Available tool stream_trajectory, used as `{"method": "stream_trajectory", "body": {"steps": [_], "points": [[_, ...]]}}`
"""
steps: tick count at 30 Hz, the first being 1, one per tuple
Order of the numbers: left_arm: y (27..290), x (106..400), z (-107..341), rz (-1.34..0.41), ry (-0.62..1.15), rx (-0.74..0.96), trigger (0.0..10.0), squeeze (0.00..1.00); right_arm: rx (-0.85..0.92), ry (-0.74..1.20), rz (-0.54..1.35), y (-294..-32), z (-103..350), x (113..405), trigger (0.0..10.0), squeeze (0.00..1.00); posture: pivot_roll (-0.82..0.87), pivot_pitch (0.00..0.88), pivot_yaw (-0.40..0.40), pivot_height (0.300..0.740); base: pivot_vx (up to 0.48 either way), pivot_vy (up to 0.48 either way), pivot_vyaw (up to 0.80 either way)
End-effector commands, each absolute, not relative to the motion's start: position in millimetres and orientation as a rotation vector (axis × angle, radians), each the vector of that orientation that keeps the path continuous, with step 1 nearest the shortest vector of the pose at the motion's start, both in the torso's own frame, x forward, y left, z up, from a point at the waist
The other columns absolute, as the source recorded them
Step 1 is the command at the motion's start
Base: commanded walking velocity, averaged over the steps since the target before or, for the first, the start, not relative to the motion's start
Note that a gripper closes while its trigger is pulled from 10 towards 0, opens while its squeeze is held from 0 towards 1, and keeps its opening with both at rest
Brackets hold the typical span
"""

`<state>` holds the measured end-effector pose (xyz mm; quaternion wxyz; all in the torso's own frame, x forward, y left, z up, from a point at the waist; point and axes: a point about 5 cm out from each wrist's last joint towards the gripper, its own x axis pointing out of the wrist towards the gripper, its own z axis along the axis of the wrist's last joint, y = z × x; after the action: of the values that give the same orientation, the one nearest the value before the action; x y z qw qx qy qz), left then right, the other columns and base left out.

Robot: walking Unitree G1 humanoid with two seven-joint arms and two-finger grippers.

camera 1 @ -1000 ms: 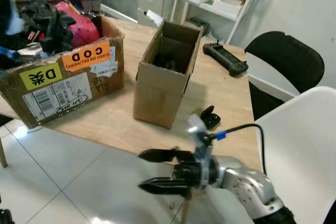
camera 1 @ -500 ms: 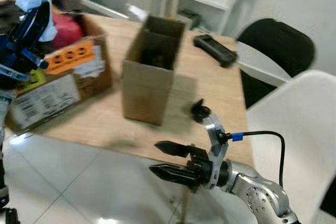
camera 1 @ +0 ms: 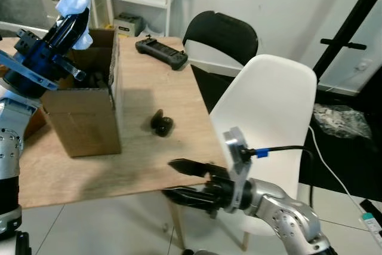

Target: Picking trash to rubbish bin

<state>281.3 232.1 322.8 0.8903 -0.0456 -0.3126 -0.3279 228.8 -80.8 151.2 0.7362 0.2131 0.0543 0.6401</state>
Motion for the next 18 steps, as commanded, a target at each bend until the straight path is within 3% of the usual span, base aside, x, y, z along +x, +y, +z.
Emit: {"method": "stream_trajectory", "body": {"steps": [1,10,18], "points": [[230.8,282.7,330.2,-0.629,-0.645,0.022,10.0,0.00,0.437,0.111,1.396,-80.4,153.8,232.4,10.0,0.00,0.03,0.108,-0.028,0.740,0.000,0.000,0.00],[234.0,283.4,335.4,-0.553,-0.618,0.176,10.0,0.00,0.422,0.054,1.348,-83.7,162.5,240.9,10.0,0.00,0.04,0.108,-0.028,0.740,0.000,0.000,0.00],[242.5,286.8,341.5,-0.437,-0.574,0.352,10.0,0.00,0.428,-0.111,1.185,-107.2,191.1,261.8,10.0,0.00,0.04,0.105,-0.026,0.740,0.000,0.000,0.00]]}}
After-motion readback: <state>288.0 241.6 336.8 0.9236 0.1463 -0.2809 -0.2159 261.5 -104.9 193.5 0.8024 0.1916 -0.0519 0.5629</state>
